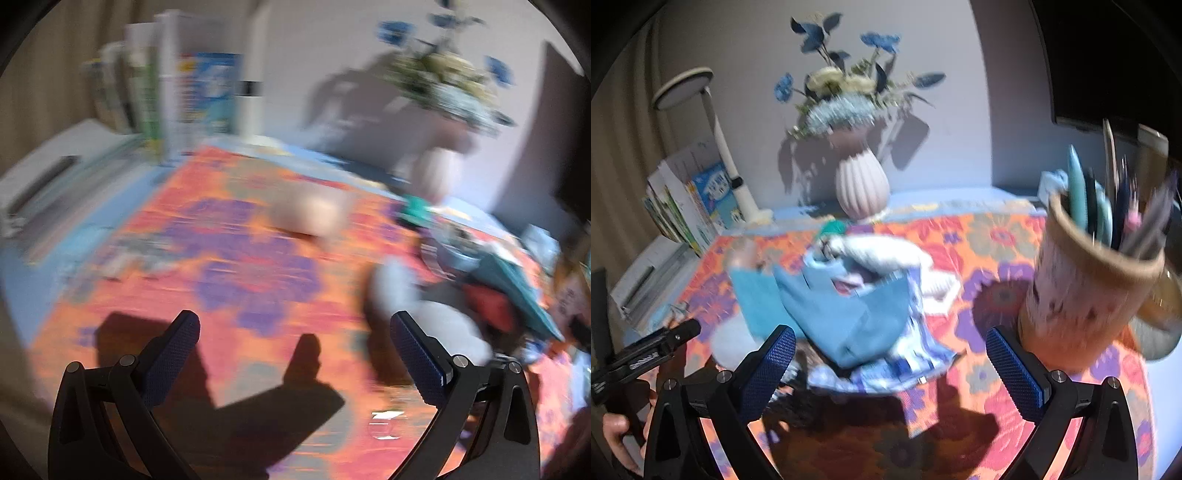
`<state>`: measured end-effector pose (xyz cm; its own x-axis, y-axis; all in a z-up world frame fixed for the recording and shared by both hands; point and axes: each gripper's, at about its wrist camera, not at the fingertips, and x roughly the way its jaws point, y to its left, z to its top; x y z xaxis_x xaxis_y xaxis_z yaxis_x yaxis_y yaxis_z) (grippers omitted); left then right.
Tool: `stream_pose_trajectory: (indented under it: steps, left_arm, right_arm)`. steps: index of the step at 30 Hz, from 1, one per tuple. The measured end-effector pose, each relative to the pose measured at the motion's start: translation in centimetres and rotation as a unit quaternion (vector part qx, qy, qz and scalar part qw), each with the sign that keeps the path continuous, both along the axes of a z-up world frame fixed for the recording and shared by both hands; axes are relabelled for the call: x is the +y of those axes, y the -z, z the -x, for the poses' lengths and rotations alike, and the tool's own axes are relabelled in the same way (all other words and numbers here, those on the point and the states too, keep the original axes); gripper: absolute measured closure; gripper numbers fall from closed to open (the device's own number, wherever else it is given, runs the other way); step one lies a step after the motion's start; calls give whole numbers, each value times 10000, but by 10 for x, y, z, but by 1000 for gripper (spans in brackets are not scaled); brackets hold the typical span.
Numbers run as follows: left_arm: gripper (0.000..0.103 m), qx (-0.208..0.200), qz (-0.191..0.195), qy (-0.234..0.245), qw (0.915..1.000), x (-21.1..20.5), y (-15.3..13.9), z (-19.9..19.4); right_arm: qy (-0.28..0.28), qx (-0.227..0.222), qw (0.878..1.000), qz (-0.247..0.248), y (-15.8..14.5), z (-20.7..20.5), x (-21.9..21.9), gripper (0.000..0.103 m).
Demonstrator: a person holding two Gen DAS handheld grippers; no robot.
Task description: Organize soft objects
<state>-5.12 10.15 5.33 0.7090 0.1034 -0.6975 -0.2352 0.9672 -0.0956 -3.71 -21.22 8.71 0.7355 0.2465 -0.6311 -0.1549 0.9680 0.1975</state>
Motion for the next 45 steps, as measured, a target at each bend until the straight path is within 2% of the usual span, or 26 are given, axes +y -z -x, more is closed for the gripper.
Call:
stream_pose_trajectory:
  steps: [3,7,9,11,14,18,20,24,29,32,33,35,36,37,38,39,42,45]
  left_arm:
    - [1,165,-375,-472,9980,37,-4,-3]
    - [1,570,-322,-601,9960,80,5,-19]
    - [1,612,-293,-619,9958,91,9,-25]
    - [1,639,-302,-632,9955,98,13,-34]
    - [1,769,-286,-695,9942,107,21,-46]
    - [1,749,151,-721,9945,123,29,-46]
    - [1,719,281,-656,9949,128,31,-41]
    - [1,809,211,-491,9953,133,38,-40]
    - [1,839,333,-486,9947,135,41,-58]
    - [3,898,243,-504,9944,131,44,-71]
    - [6,904,166,-515,9944,129,45,-74]
    - [31,912,-36,-504,9945,125,47,-77]
    - [35,879,-150,-495,9948,122,46,-77]
    - [50,831,-171,-474,9953,121,45,-76]
    - [74,746,-151,-404,9963,120,43,-74]
    - [78,726,-80,-339,9968,119,42,-74]
    - [81,671,62,-354,9971,119,40,-72]
    - [83,513,183,-240,9982,112,33,-67]
  right_arm:
    - [-109,-88,9998,-113,-23,-6,4,0]
    - [-266,80,9995,-127,-39,-27,16,0]
    - [-179,136,9997,38,-40,-40,19,0]
    - [63,316,9990,304,-36,-59,19,0]
    - [7,691,9972,269,-28,-86,17,0]
    - [-3,1187,9903,718,-10,-117,25,1]
    - [-115,1353,9885,669,0,-128,26,3]
    - [-128,1466,9878,511,12,-138,24,3]
    - [-154,1693,9851,253,24,-149,24,3]
    - [-140,1701,9850,247,26,-151,24,3]
    - [-142,1689,9853,225,26,-152,23,3]
    - [-156,1655,9860,134,26,-152,21,3]
    - [-177,1626,9865,67,25,-151,19,3]
    - [-197,1604,9869,-14,25,-150,16,3]
    - [-214,1595,9869,-100,26,-149,14,3]
    - [-240,1603,9866,-206,26,-148,12,3]
    - [-356,1651,9842,-540,29,-146,9,3]
    - [-398,1728,9833,-420,32,-149,15,3]
